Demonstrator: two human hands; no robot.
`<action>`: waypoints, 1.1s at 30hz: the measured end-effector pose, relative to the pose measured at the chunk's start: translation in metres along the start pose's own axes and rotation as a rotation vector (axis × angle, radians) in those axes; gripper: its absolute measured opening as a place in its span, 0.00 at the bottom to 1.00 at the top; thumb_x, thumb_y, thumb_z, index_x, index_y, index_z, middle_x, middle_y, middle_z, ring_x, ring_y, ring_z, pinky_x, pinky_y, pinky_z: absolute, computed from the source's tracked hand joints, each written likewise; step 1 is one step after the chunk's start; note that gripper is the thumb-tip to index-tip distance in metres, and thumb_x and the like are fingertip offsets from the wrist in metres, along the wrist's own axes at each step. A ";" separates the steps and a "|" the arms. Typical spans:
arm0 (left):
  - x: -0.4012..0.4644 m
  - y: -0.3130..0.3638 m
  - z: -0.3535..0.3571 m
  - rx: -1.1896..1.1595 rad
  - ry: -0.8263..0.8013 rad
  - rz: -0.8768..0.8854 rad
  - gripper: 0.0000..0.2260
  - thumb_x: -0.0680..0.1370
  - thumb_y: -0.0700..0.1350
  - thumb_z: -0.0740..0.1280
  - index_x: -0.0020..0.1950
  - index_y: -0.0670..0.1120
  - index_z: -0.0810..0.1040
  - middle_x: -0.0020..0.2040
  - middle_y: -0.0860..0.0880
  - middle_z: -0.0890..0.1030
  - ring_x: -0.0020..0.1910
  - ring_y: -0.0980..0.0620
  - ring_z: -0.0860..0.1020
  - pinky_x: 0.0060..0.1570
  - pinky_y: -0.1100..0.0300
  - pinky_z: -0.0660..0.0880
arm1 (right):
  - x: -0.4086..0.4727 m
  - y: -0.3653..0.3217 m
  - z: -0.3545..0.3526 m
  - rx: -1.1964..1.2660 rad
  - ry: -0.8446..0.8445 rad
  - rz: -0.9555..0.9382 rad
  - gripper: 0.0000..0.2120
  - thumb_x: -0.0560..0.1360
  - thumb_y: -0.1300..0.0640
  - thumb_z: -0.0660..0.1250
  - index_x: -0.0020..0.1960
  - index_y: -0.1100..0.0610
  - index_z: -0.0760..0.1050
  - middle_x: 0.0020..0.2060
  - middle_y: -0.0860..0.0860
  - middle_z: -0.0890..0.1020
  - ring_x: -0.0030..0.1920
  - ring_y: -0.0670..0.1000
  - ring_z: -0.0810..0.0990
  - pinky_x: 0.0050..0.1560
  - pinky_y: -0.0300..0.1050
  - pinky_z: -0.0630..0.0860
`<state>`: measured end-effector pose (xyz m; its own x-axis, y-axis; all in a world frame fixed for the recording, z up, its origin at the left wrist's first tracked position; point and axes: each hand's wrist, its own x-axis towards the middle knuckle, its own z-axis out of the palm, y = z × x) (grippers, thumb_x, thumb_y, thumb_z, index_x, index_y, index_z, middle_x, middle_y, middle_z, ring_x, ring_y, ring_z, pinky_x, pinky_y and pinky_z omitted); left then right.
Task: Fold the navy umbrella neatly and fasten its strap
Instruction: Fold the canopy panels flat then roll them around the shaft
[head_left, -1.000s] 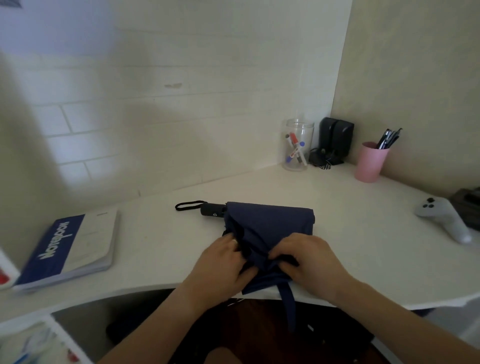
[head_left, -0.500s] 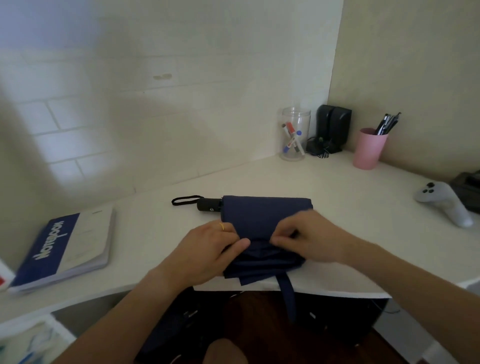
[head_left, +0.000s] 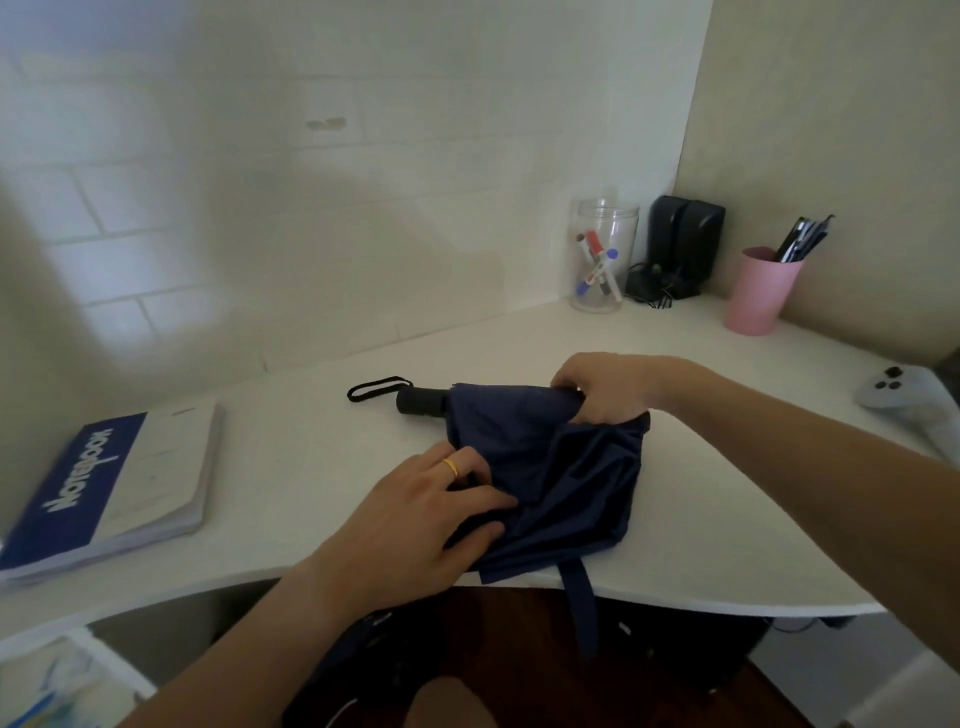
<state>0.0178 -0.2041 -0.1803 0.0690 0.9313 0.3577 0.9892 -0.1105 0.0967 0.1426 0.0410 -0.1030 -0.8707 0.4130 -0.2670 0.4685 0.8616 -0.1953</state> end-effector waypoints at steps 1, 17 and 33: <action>0.000 0.000 0.002 0.008 0.011 0.001 0.14 0.83 0.57 0.61 0.66 0.58 0.79 0.58 0.56 0.76 0.53 0.56 0.73 0.52 0.57 0.75 | -0.001 -0.001 0.005 -0.060 0.076 -0.014 0.16 0.70 0.49 0.72 0.54 0.56 0.80 0.50 0.52 0.83 0.49 0.55 0.81 0.54 0.54 0.80; -0.003 0.031 -0.006 0.181 0.144 -0.192 0.13 0.81 0.61 0.57 0.52 0.56 0.78 0.42 0.56 0.82 0.41 0.54 0.81 0.37 0.61 0.70 | -0.051 0.020 0.069 -0.182 0.484 -0.256 0.35 0.72 0.49 0.65 0.77 0.44 0.58 0.58 0.49 0.76 0.55 0.53 0.75 0.55 0.49 0.74; 0.046 -0.010 -0.022 0.197 -0.045 0.009 0.21 0.79 0.60 0.67 0.70 0.54 0.75 0.57 0.53 0.79 0.53 0.50 0.78 0.49 0.51 0.78 | -0.058 0.029 0.050 0.390 0.079 -0.167 0.33 0.70 0.40 0.65 0.75 0.43 0.66 0.68 0.45 0.74 0.68 0.48 0.70 0.73 0.51 0.64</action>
<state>0.0082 -0.1681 -0.1444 0.0794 0.9457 0.3153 0.9944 -0.0529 -0.0917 0.2143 0.0270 -0.1405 -0.9411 0.3117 -0.1309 0.3281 0.7490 -0.5756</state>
